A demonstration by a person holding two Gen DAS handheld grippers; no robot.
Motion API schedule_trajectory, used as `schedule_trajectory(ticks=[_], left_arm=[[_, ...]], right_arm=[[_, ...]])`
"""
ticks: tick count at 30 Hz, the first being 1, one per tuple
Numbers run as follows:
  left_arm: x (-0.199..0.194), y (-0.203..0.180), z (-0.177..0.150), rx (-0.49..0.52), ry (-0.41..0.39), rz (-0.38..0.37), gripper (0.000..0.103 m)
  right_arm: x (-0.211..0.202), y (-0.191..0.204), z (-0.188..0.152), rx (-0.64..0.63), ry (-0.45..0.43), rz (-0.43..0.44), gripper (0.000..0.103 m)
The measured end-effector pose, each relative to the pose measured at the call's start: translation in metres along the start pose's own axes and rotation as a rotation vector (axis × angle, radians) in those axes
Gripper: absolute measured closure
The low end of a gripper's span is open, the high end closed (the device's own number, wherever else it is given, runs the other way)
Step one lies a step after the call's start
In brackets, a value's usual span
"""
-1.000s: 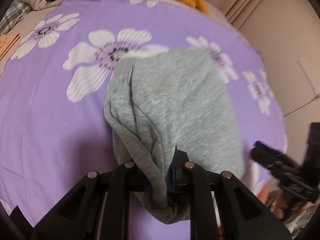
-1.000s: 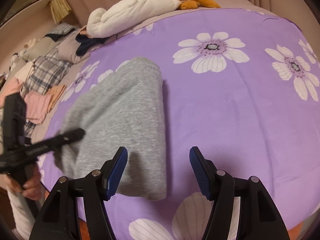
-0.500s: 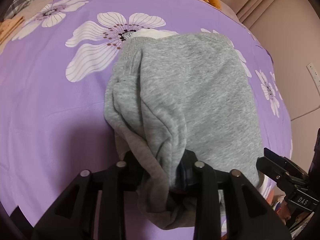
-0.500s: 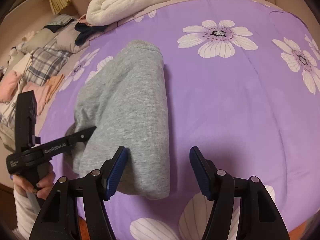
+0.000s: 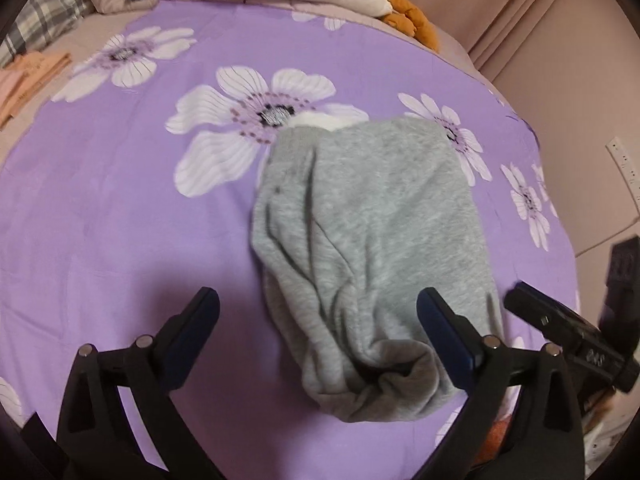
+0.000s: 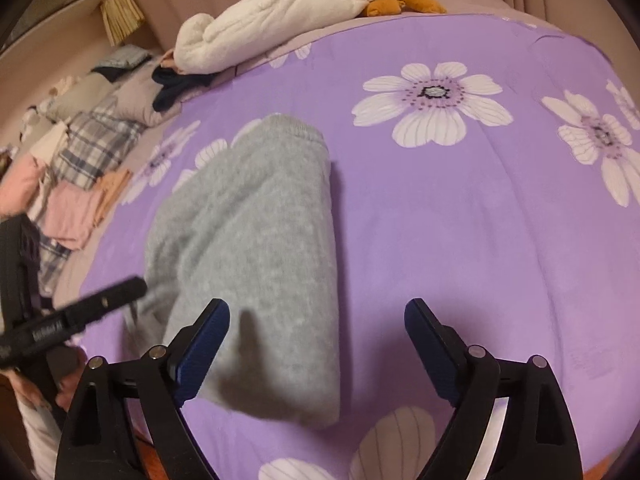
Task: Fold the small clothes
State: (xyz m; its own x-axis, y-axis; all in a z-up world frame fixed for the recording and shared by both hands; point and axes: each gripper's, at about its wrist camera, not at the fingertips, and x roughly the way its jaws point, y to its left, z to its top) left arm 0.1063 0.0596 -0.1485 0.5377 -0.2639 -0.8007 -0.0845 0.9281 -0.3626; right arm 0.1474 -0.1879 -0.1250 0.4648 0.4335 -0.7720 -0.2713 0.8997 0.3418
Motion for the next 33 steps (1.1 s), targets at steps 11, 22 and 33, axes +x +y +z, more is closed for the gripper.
schedule_trajectory(ticks=[11,22,33], left_arm=[[0.051,-0.012,-0.004,-0.060,0.102,-0.107,0.003],[0.061,-0.017,0.002,-0.082,0.102,-0.176,0.030],[0.030,-0.065,0.011,0.059,0.012,-0.059,0.072]], right_arm=[[0.054,0.001,0.014,0.065,0.142,0.193,0.014],[0.082,0.003,0.017,0.101,0.209,0.308,0.022],[0.059,0.013,0.020,0.045,0.142,0.283,0.058]])
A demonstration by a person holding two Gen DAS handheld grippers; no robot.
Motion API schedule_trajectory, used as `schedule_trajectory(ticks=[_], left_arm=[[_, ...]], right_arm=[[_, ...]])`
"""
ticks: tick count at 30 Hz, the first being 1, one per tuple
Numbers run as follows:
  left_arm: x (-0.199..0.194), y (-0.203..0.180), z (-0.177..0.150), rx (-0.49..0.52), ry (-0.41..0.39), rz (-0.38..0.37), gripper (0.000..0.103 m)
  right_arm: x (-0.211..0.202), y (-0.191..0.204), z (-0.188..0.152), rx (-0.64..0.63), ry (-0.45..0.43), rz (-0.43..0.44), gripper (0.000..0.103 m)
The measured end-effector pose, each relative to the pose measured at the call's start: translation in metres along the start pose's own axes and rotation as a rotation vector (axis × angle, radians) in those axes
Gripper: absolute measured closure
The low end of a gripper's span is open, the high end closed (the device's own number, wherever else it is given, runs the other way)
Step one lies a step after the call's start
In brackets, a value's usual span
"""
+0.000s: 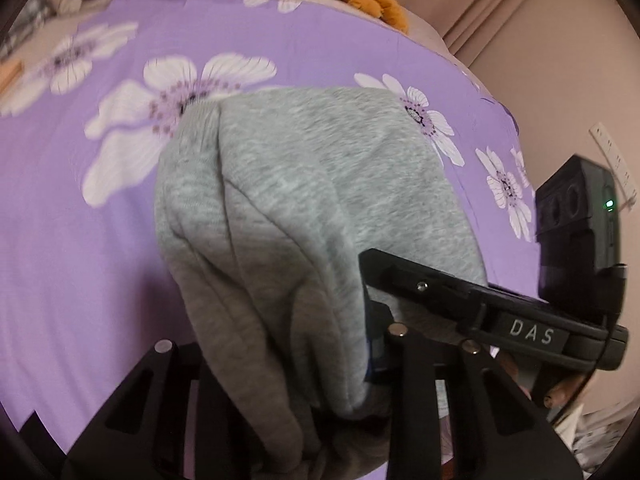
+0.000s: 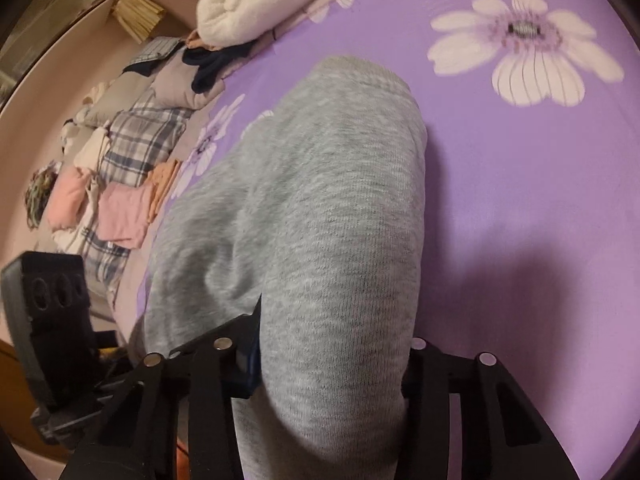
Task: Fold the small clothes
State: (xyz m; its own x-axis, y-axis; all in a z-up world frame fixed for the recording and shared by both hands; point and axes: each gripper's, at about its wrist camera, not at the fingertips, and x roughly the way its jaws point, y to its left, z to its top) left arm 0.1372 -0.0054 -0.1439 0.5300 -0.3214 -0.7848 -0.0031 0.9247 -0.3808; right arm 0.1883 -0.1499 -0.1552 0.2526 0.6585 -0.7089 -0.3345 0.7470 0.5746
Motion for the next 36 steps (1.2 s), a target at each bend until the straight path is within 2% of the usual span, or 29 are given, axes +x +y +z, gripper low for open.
schedule_trajectory(ticks=[9,17,25,36], left_arm=[[-0.040,-0.020,0.024,0.054,-0.120,-0.022,0.072],[-0.038,-0.028,0.053,0.072,-0.170,-0.038,0.071],[-0.013,-0.014,0.060,0.052,-0.140,-0.021,0.072],[0.025,0.011,0.054,-0.002,-0.066,0.027,0.074]], right_arm=[[-0.037,0.024,0.018,-0.080,-0.117,-0.022,0.058],[-0.049,0.028,0.041,-0.110,-0.184,-0.050,0.058],[-0.029,0.012,0.057,-0.086,-0.148,-0.059,0.058],[0.013,-0.005,0.056,-0.029,-0.054,-0.077,0.058]])
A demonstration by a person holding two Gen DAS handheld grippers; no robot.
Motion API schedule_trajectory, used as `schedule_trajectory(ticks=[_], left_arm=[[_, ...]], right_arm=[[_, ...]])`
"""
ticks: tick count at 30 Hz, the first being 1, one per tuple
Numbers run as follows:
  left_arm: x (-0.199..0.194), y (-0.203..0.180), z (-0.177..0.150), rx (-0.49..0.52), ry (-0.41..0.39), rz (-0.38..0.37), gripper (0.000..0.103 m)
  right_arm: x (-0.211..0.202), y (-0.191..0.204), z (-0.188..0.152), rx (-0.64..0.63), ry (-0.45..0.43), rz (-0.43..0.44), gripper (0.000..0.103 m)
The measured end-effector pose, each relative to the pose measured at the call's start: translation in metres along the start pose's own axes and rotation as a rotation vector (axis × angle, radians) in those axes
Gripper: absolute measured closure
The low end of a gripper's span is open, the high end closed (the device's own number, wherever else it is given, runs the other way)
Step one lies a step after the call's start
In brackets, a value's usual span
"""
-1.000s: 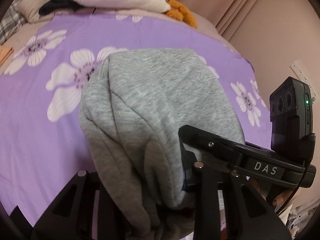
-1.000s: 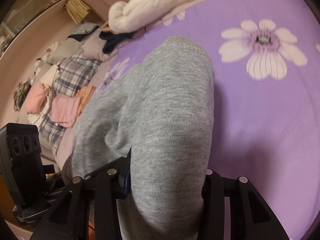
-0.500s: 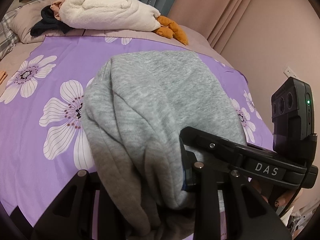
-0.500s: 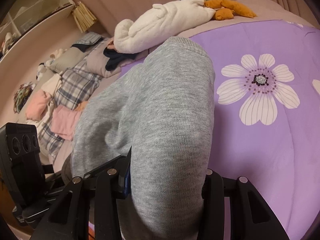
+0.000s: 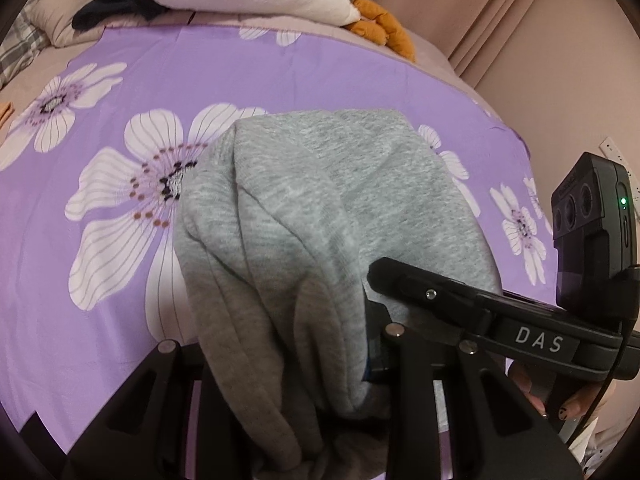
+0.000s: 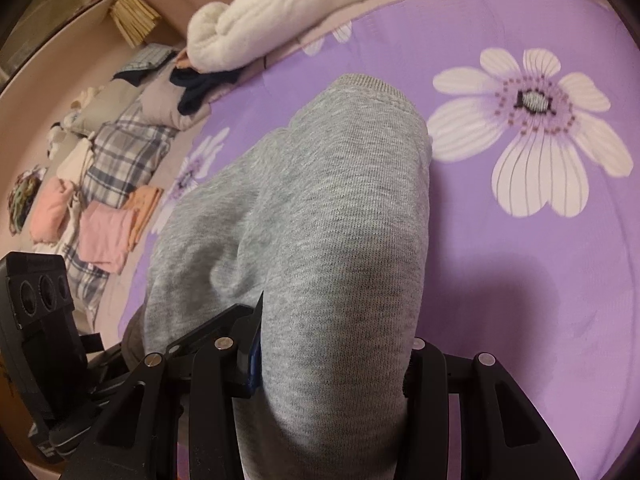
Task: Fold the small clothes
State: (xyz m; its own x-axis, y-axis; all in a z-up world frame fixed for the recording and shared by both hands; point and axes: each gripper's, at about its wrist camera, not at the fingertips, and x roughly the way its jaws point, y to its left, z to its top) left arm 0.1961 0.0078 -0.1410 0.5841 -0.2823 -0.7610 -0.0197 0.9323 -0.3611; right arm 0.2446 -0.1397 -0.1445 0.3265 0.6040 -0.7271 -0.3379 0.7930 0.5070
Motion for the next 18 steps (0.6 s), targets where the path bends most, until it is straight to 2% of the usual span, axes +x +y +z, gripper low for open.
schedule_trajectory(ticks=[4,14,18], left_arm=[[0.011,0.004,-0.003,-0.015,0.039,0.002,0.074],[0.018,0.008,-0.005,-0.069,0.076,0.006,0.072],[0.015,0.010,-0.006,-0.082,0.085,0.018,0.066]], right_arm=[[0.006,-0.007,-0.004,0.028,0.024,-0.006,0.058],[0.009,-0.018,-0.008,0.087,0.048,-0.010,0.055],[0.011,-0.019,-0.008,0.106,0.058,-0.013,0.052]])
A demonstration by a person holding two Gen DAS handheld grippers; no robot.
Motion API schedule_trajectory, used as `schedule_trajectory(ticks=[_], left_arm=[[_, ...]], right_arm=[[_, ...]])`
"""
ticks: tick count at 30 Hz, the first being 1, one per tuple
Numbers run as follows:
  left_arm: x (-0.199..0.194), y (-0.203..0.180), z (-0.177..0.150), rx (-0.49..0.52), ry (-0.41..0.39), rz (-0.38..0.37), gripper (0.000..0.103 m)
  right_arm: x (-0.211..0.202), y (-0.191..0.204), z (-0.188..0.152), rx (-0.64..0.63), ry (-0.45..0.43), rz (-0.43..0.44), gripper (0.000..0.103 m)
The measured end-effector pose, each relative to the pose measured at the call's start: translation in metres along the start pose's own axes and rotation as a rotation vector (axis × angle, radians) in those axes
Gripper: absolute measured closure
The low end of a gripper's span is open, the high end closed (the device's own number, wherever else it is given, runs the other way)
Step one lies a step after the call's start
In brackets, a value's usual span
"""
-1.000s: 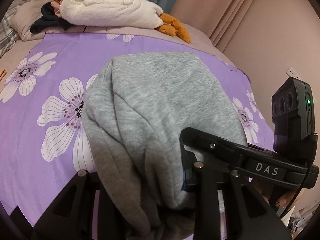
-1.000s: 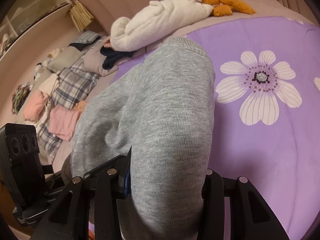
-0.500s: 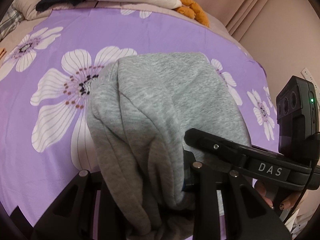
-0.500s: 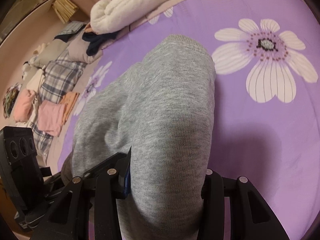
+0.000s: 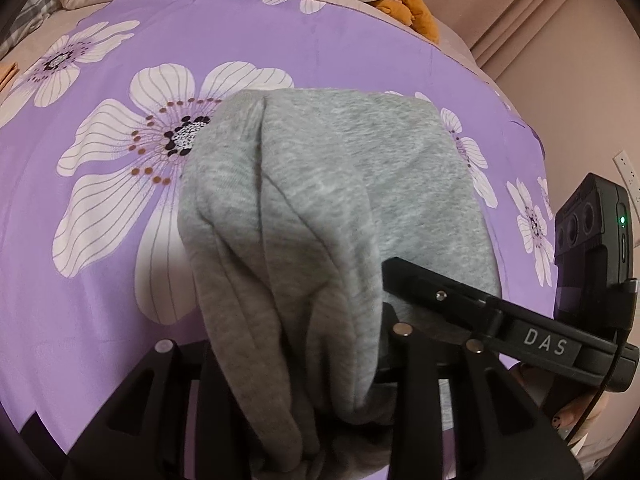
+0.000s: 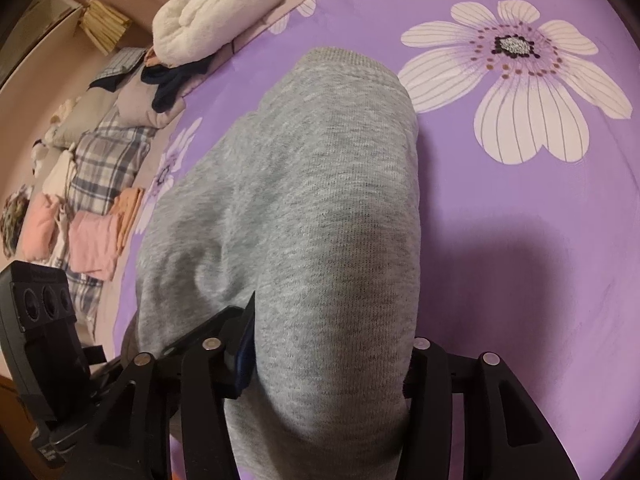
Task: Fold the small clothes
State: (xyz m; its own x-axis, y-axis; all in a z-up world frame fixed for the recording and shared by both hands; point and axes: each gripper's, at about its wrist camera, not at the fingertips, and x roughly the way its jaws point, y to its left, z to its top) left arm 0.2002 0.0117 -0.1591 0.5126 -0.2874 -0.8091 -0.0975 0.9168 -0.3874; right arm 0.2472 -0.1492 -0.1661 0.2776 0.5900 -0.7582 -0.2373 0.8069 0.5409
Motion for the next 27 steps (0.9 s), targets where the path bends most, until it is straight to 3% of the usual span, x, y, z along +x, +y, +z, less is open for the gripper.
schedule_trajectory(ticks=[3,7,11,16,20,22,27], left_arm=[[-0.008,-0.001,-0.002,0.006,-0.003,0.032,0.061],[-0.026,-0.003,-0.007,0.033,-0.031,0.086,0.039],[-0.054,-0.009,-0.008,0.053,-0.096,0.112,0.021],[-0.090,-0.019,-0.010,0.086,-0.194,0.120,0.004],[-0.117,-0.028,-0.014,0.129,-0.252,0.138,0.001],[-0.127,-0.032,-0.017,0.137,-0.276,0.146,0.000],[-0.151,-0.034,-0.029,0.134,-0.325,0.154,0.000]], right_arm=[[-0.002,0.002,-0.001,0.001,0.002,-0.022,0.044],[-0.013,0.007,-0.004,-0.021,-0.019,-0.093,0.035],[-0.037,0.016,-0.007,-0.073,-0.088,-0.165,0.025],[-0.073,0.029,-0.011,-0.126,-0.187,-0.185,0.011],[-0.107,0.045,-0.018,-0.148,-0.254,-0.136,0.005],[-0.123,0.053,-0.022,-0.163,-0.303,-0.142,0.001],[-0.150,0.069,-0.038,-0.212,-0.410,-0.185,0.001]])
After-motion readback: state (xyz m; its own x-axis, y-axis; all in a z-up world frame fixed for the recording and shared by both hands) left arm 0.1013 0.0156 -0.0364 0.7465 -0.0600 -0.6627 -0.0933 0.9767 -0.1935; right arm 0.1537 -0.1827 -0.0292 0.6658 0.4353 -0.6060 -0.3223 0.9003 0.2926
